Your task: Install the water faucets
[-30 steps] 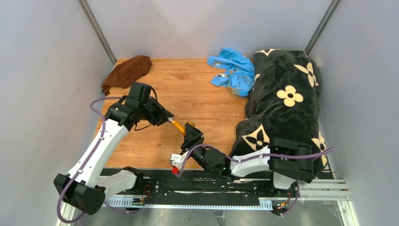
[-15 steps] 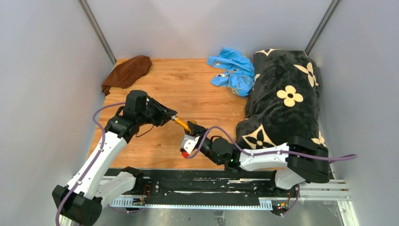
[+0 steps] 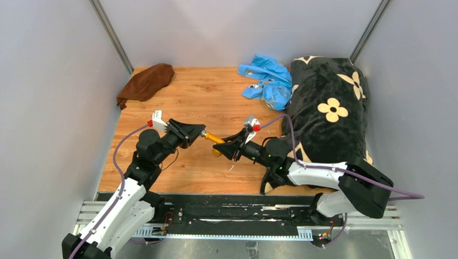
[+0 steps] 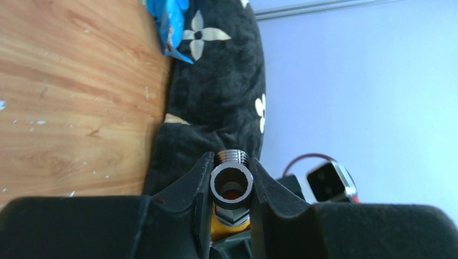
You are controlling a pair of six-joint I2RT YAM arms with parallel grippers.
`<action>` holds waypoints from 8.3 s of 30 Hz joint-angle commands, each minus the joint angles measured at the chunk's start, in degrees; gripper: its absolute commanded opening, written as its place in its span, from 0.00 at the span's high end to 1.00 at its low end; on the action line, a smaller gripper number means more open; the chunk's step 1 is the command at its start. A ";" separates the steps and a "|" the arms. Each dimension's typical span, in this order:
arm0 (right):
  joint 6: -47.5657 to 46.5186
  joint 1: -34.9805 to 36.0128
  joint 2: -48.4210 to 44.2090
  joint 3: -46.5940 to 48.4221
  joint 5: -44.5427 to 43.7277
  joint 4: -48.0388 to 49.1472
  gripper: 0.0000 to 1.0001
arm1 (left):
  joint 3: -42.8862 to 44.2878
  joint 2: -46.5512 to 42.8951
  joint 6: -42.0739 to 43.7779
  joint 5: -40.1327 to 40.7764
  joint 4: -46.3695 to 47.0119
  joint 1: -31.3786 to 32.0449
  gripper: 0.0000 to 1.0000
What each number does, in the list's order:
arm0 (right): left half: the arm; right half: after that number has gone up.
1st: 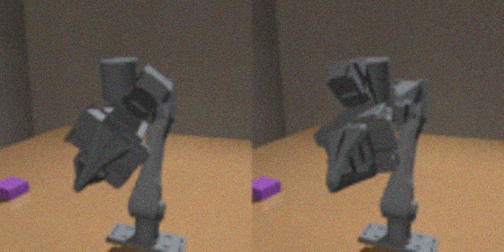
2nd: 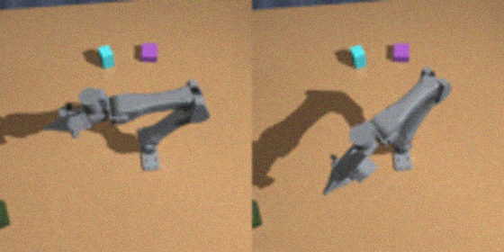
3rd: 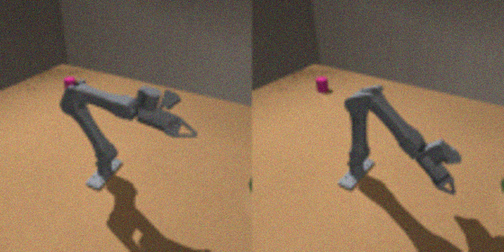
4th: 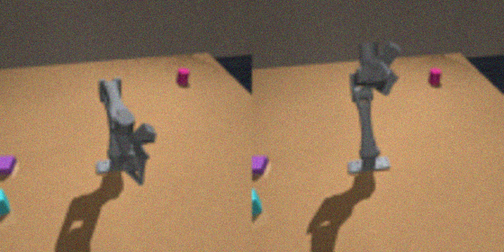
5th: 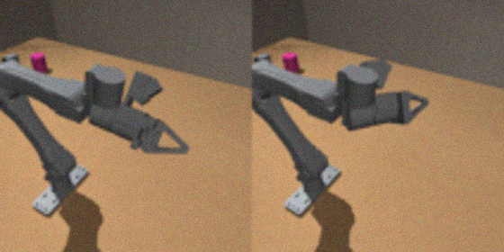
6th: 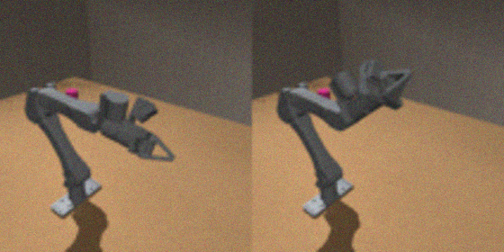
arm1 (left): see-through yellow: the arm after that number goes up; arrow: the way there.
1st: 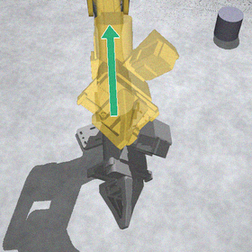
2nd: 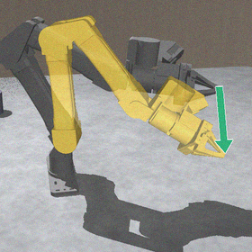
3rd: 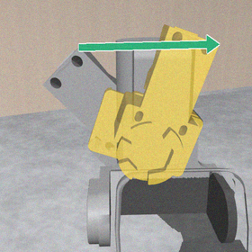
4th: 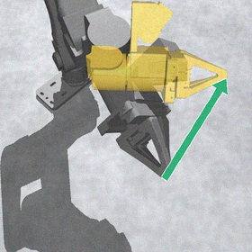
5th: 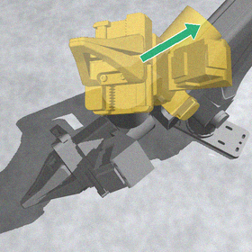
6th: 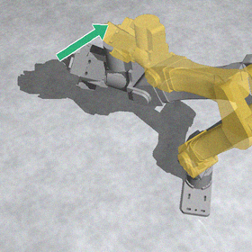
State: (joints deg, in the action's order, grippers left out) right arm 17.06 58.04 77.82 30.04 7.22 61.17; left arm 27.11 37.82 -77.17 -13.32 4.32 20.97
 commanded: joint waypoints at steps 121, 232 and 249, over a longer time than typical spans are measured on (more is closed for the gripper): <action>-7.09 9.30 1.32 -3.36 -10.40 15.36 0.99 | 9.42 3.66 -1.81 0.25 -15.22 -0.17 1.00; -18.63 -7.23 -41.39 -1.15 5.37 -54.67 0.46 | 11.57 18.87 6.19 -0.78 -0.14 10.98 1.00; -26.03 -2.46 -40.65 -15.60 2.91 -28.61 0.25 | 26.76 24.70 -2.76 7.59 -36.21 11.02 1.00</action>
State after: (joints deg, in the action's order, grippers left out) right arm -6.50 54.15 34.70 16.08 12.21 23.86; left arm 51.07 61.12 -78.11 -6.26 -26.35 31.64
